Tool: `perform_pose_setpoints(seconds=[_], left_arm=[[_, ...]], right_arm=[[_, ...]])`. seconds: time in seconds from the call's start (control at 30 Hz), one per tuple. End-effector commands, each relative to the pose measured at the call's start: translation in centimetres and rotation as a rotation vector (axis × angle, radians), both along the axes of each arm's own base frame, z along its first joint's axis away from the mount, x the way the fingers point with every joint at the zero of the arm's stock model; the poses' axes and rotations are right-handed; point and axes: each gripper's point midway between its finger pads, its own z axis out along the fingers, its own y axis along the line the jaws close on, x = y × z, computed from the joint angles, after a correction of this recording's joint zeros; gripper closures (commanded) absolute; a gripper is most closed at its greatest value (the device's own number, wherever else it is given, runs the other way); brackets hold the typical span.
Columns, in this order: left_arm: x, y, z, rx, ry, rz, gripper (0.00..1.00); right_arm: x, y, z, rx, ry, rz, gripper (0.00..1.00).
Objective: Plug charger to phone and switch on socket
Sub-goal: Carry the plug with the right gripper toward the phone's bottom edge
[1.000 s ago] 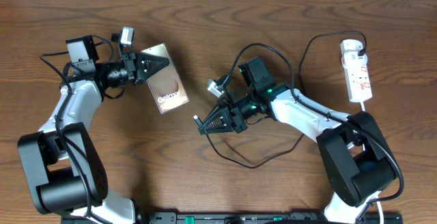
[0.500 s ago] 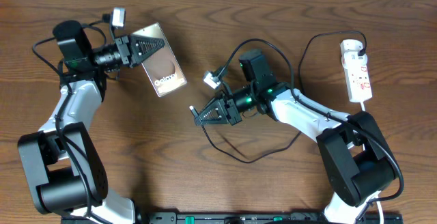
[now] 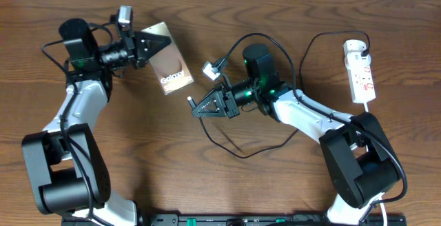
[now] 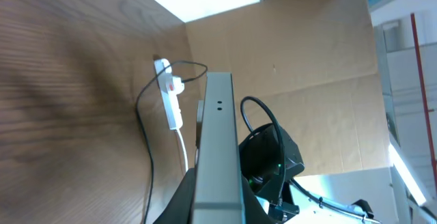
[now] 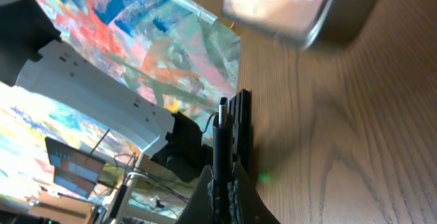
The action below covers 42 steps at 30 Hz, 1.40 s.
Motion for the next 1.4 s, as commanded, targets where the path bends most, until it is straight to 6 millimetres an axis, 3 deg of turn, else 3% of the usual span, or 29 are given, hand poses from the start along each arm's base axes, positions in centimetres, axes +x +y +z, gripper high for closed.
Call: perform_pose_setpoints(seconds=[0.0,1.07,1.37], left_arm=[[0.0,-1.1,1.1,0.000,-0.027,-0.028,0.93],[-0.9,-1.6,1.6,-0.004,-0.062,-0.087,0.93],[-0.7,-1.1,1.8,0.002,-0.090,-0.073,0.93]], right_arm=[[0.1,0.2,-0.1,-0.020,0.048,-0.007,0.99],[1.5,0.0,0.6,-0.005,0.028,-0.052,0.99],[0.8,-0.1,0.3,-0.002,0.059,-0.008,0.99]])
